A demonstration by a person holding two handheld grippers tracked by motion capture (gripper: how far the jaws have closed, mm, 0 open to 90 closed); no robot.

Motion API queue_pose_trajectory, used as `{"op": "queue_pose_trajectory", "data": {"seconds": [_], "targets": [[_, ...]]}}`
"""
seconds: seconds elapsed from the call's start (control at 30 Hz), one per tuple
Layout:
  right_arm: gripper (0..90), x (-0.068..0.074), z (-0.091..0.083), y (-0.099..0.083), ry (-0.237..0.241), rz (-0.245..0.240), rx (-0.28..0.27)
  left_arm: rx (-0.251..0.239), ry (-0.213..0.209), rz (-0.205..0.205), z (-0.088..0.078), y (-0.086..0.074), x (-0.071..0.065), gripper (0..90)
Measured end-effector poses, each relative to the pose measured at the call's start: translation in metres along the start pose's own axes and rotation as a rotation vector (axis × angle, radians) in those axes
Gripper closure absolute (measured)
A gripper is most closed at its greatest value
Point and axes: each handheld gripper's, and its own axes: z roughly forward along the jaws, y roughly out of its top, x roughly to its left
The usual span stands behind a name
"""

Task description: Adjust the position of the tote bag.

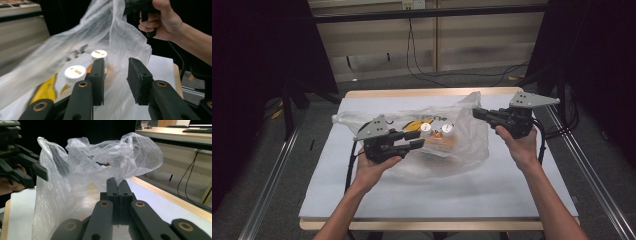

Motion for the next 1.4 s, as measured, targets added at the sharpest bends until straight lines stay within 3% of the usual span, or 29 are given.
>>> {"op": "queue_pose_trajectory", "data": {"seconds": [0.1, 0.13, 0.3, 0.4, 0.47, 0.63, 0.7, 0.77, 0.93, 0.97, 1.0, 1.03, 1.1, 1.13, 1.2, 1.27, 1.4], "targets": [[90.0, -0.002, -0.002, 0.000, -0.003, 0.002, -0.006, -0.001, 0.014, 0.008, -0.006, 0.000, 0.000, 67.4], [90.0, -0.003, -0.004, 0.000, -0.006, 0.007, -0.018, -0.010, 0.042, 0.012, -0.023, -0.003, 0.002, 67.5], [90.0, -0.005, -0.006, 0.001, -0.019, 0.007, -0.020, -0.052, 0.182, -0.023, -0.060, -0.008, 0.025, 61.4], [90.0, -0.006, -0.007, 0.000, -0.029, -0.008, -0.011, -0.072, 0.226, -0.042, -0.075, -0.010, 0.035, 61.5], [90.0, -0.009, -0.008, -0.001, -0.032, -0.006, -0.014, -0.071, 0.240, -0.034, -0.082, -0.010, 0.038, 62.5], [90.0, -0.016, -0.016, -0.001, -0.065, 0.010, -0.031, -0.065, 0.229, -0.025, -0.098, -0.011, 0.043, 65.0], [90.0, -0.018, -0.019, -0.001, -0.069, 0.015, -0.041, -0.074, 0.197, -0.016, -0.107, -0.011, 0.047, 65.2], [90.0, -0.019, -0.021, -0.002, -0.071, 0.018, -0.041, -0.073, 0.198, -0.021, -0.112, -0.011, 0.048, 64.9], [90.0, -0.020, -0.020, -0.002, -0.076, 0.018, -0.038, -0.071, 0.260, -0.082, -0.136, -0.027, 0.066, 64.8], [90.0, -0.020, -0.020, -0.002, -0.076, 0.018, -0.038, -0.068, 0.271, -0.100, -0.137, -0.030, 0.068, 64.1], [90.0, -0.020, -0.020, -0.002, -0.076, 0.018, -0.039, -0.067, 0.318, -0.138, -0.134, -0.036, 0.072, 62.7], [90.0, -0.020, -0.020, -0.002, -0.076, 0.018, -0.039, -0.067, 0.318, -0.138, -0.134, -0.036, 0.072, 55.3], [90.0, -0.020, -0.020, -0.002, -0.073, 0.016, -0.043, -0.051, 0.326, -0.142, -0.133, -0.038, 0.075, 51.4], [90.0, -0.019, -0.020, -0.001, -0.072, 0.014, -0.041, -0.065, 0.345, -0.173, -0.127, -0.042, 0.079, 46.5], [90.0, -0.018, -0.020, -0.001, -0.072, 0.014, -0.040, -0.048, 0.354, -0.182, -0.123, -0.043, 0.085, 37.4], [90.0, -0.018, -0.019, -0.001, -0.071, 0.015, -0.039, -0.062, 0.311, -0.190, -0.117, -0.043, 0.089, 34.4], [90.0, -0.018, -0.020, -0.001, -0.068, 0.013, -0.036, -0.054, 0.281, -0.181, -0.102, -0.036, 0.090, 29.7]]}}
